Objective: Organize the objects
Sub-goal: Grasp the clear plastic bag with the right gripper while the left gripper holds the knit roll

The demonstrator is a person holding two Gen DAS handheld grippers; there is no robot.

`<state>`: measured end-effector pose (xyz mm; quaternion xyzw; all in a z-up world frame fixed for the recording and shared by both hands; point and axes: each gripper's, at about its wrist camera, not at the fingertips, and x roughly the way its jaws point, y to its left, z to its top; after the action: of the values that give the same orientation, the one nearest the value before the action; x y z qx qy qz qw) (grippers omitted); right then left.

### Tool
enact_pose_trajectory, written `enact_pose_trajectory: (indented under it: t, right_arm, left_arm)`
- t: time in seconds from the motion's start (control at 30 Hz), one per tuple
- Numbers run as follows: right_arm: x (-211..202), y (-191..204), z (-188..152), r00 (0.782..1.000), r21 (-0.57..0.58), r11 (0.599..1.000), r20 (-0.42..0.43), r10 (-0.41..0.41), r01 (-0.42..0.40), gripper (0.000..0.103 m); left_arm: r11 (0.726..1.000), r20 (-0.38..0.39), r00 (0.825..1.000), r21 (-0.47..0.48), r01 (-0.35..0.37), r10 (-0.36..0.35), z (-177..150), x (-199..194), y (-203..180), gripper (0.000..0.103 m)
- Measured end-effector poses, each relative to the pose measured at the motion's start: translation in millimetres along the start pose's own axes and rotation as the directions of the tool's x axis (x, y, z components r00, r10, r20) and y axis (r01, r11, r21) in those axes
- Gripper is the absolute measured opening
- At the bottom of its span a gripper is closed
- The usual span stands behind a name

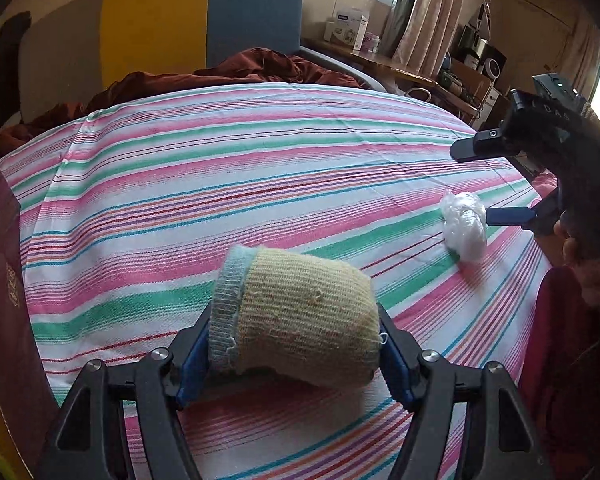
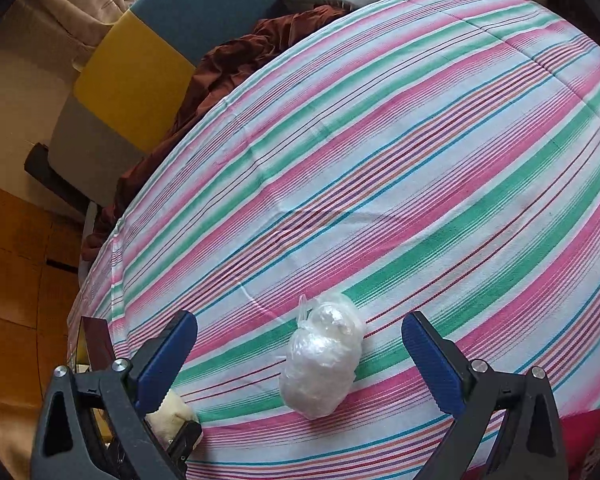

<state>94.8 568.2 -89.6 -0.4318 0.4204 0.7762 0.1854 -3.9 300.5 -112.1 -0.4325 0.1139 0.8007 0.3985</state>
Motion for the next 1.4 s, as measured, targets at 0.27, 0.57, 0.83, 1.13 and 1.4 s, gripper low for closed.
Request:
enact_pose_trajectory:
  t: [0.27, 0.57, 0.83, 1.13, 1.4]
  right_arm:
    - [23.9, 9.5, -5.9, 0.992, -0.079, 0.995, -0.105, -0.07, 0.062, 0.064]
    - [42.2, 30.2, -18.2, 0.98, -0.248, 0.962, -0.128, -0.152, 0.117, 0.039]
    - [50.3, 36.4, -25.7, 0.987, -0.278, 0.96, -0.145, -0.069, 0.026, 0.085]
    - [48.9, 45.6, -26.1, 0.987, -0.291, 0.956, -0.147, -0.069, 0.024, 0.088]
    - [50.7, 50.9, -25.6, 0.977, -0.347, 0.927, -0.101, -0.187, 0.142, 0.056]
  left_arm:
    - [1.0, 0.03, 0.999, -0.004, 0.018, -0.018, -3.9, 1.2, 2.0, 0.075]
    - [0.999, 0.054, 0.998, -0.009, 0.034, -0.034, -5.4, 3.3, 5.3, 0.075]
    - [0.998, 0.06, 0.997, -0.017, 0.056, -0.055, -9.1, -0.2, 8.0, 0.075]
    - [0.997, 0.068, 0.995, -0.022, 0.069, -0.067, -9.7, -0.3, 10.3, 0.075]
    - [0.997, 0.071, 0.995, -0.021, 0.068, -0.067, -9.9, -0.6, 9.8, 0.075]
